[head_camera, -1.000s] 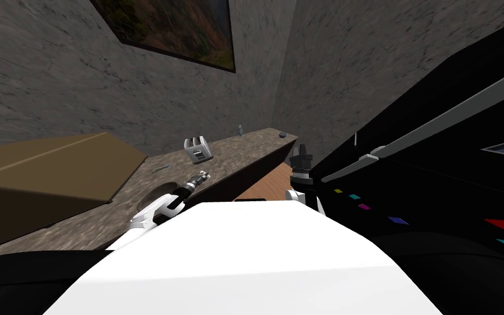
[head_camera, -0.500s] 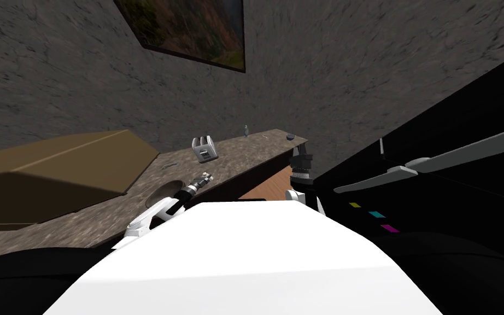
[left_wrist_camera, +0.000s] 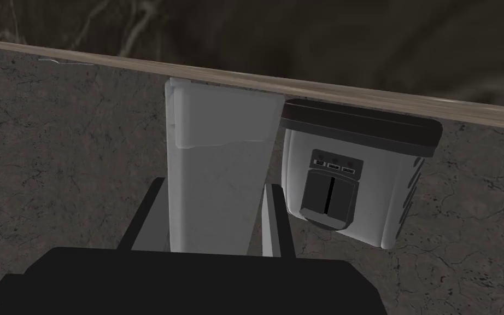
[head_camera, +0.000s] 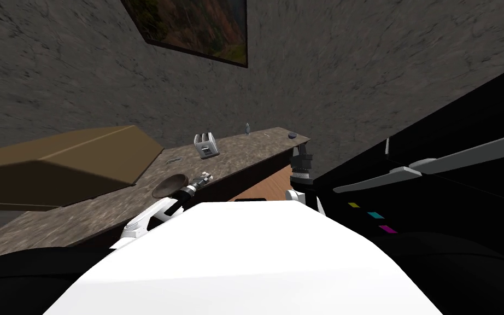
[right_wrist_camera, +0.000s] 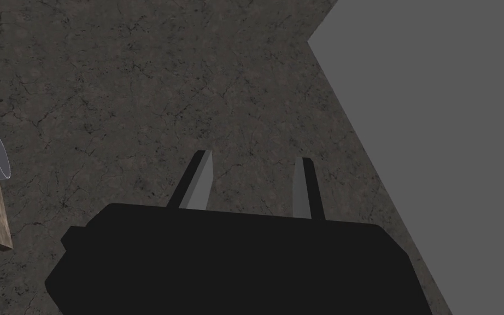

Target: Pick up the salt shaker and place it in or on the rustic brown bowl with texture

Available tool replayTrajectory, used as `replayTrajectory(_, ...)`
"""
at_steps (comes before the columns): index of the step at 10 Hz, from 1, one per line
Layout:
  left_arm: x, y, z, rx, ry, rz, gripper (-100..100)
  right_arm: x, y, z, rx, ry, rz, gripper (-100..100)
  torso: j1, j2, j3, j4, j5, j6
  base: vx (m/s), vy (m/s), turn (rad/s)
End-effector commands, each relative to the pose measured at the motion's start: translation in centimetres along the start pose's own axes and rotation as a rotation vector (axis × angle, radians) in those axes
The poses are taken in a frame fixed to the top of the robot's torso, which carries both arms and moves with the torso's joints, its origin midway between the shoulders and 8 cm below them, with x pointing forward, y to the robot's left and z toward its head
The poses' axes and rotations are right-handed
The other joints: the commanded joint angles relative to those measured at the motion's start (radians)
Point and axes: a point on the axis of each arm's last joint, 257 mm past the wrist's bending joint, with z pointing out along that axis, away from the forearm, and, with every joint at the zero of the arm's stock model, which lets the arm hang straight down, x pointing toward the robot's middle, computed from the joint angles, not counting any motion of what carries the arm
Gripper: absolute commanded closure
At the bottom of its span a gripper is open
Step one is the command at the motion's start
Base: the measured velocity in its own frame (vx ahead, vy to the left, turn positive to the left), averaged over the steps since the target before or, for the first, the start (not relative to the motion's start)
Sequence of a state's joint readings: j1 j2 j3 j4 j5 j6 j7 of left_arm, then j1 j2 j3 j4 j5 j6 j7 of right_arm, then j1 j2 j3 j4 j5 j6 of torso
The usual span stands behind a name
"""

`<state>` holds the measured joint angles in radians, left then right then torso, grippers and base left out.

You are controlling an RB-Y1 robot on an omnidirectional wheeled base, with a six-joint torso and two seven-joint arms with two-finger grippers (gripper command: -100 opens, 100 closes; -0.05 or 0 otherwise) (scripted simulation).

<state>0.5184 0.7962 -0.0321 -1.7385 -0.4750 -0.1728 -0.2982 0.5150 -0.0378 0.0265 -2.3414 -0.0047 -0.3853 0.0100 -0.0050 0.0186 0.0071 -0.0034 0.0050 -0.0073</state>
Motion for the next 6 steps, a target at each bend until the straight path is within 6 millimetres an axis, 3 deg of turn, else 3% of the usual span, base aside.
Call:
replayTrajectory(1,0.8,0.0,-0.5,0.001,0.023,0.009,100,0.0,0.0,0.0,0.000,0.000,0.000,0,0.000,0.000,0.000,0.000,0.000,0.000,-0.217,-0.125,0.168)
replayTrajectory(3,0.3,0.1,-0.7,0.013,0.030,0.037,100,0.0,0.0,0.0,0.000,0.000,0.000,0,0.001,0.007,0.002,-0.002,0.003,-0.004,-0.248,-0.133,0.201)
replayTrajectory(6,-1.1,0.0,-0.8,0.040,0.032,0.089,100,0.0,0.0,0.0,0.000,0.000,0.000,0,0.007,0.005,0.001,-0.002,0.004,-0.003,-0.203,-0.035,0.164)
